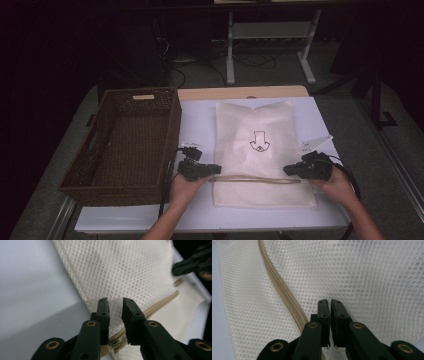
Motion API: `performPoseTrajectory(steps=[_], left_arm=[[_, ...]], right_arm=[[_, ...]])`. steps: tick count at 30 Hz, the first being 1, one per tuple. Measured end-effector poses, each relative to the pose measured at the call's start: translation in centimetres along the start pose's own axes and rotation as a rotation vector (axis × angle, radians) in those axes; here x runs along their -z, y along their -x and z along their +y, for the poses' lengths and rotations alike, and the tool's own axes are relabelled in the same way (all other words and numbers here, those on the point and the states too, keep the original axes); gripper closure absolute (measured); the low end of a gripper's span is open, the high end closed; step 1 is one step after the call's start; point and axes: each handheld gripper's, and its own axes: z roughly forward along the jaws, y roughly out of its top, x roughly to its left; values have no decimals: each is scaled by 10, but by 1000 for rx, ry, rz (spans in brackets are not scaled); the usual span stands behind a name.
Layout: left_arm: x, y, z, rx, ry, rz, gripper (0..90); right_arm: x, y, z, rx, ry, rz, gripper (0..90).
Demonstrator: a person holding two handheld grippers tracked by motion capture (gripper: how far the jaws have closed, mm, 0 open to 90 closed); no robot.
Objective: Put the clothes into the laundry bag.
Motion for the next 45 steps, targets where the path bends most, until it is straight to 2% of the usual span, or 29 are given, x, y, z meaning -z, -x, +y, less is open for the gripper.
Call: performPoseTrajectory(steps=[2, 5, 11, 17, 22, 24, 31, 45], left_arm=[[-4, 1, -1, -30, -23, 24, 797], [-4, 2, -2, -47, -33, 38, 800], [-3, 6, -5, -103, -39, 75, 800], [-2, 9, -7, -128, -23, 93, 784], [5, 11, -5, -158, 12, 116, 705], [7, 12, -5, -165, 31, 119, 670], [13, 16, -6, -216, 57, 137, 571], [11, 20, -7, -226, 67, 133, 418]], right_arm=[[-1, 1, -2, -8, -8, -2, 860], [-2, 2, -5, -9, -18, -6, 868], [-3, 3, -11, -17, -16, -6, 870], [-2, 3, -14, -33, -3, -3, 860], [5, 1, -11, -39, 47, 3, 785], [8, 1, -8, -42, 75, -5, 749], [15, 1, -2, -48, 112, -40, 614], [16, 0, 5, -75, 152, -64, 331]])
